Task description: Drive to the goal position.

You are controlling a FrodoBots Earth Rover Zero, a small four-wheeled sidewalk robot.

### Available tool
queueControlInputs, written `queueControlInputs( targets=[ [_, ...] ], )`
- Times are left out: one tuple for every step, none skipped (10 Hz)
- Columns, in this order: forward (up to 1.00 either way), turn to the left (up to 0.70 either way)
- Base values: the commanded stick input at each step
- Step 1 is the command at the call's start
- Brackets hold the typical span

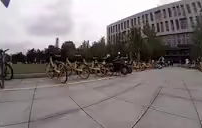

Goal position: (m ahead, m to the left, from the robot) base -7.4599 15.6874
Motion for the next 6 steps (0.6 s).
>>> queueControlInputs(
  targets=[
    [0.00,0.60],
    [0.00,0.60],
    [0.00,0.60],
    [0.00,0.60],
    [0.00,0.60],
    [0.00,0.60]
  ],
)
